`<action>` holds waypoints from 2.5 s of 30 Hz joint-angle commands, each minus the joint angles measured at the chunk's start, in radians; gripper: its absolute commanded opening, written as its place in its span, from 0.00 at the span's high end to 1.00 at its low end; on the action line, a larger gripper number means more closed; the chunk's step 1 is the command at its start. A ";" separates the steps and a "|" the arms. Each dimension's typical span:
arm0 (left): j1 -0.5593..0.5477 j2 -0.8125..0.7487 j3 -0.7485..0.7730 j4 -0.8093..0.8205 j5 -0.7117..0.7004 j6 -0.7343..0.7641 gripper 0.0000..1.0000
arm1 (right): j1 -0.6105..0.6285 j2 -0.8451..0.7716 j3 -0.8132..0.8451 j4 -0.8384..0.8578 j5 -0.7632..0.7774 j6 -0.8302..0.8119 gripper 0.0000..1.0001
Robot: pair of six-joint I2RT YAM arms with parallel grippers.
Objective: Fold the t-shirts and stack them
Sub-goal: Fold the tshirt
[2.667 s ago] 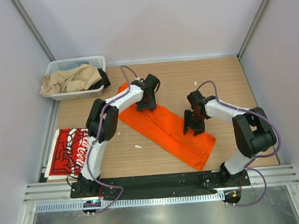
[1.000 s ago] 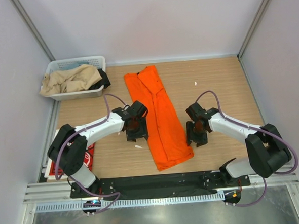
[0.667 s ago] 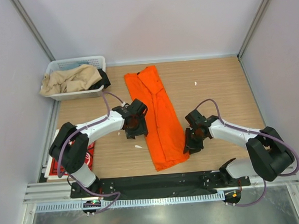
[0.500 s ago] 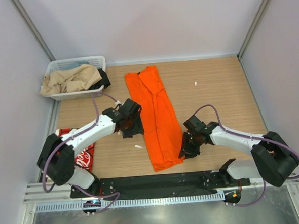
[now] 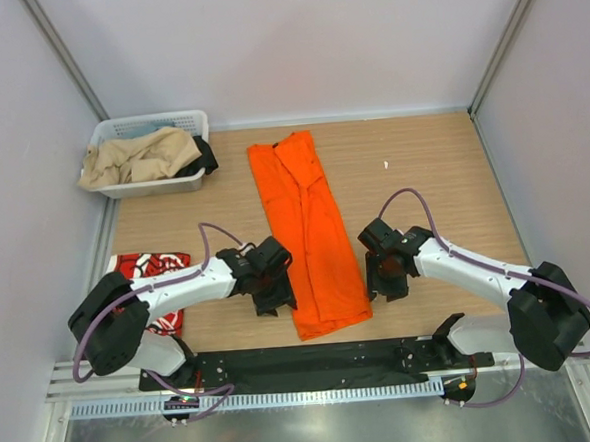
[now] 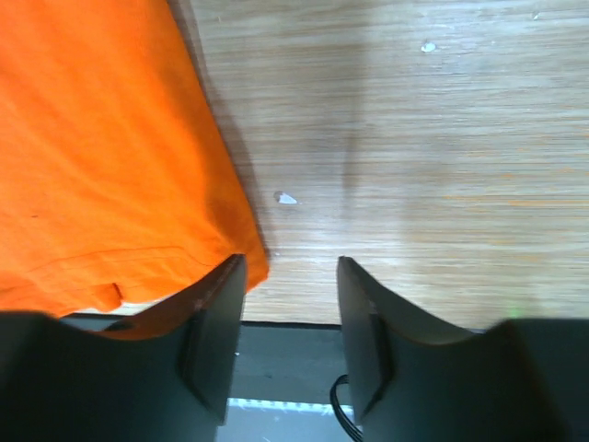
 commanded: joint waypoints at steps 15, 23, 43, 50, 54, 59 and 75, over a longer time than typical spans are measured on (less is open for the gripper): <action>-0.156 0.122 0.045 -0.035 -0.046 -0.198 0.48 | 0.008 0.034 0.025 0.021 -0.127 -0.061 0.53; -0.156 0.156 0.029 -0.046 -0.034 -0.227 0.49 | 0.021 0.037 0.031 0.028 -0.125 -0.061 0.53; -0.156 0.225 0.041 -0.072 -0.014 -0.247 0.51 | 0.027 0.059 0.013 -0.038 -0.033 -0.066 0.99; -0.158 0.240 0.038 -0.074 -0.015 -0.241 0.51 | 0.027 0.023 -0.053 -0.018 -0.008 -0.024 0.99; -0.156 0.218 0.023 -0.043 -0.037 -0.224 0.50 | 0.024 0.039 -0.116 0.077 -0.100 0.006 0.99; -0.112 0.201 -0.020 -0.006 -0.018 -0.215 0.47 | 0.026 0.023 -0.176 0.202 -0.248 0.109 0.99; 0.199 -0.004 0.308 -0.057 -0.284 0.357 0.38 | 0.057 0.022 -0.058 0.110 -0.211 0.093 0.89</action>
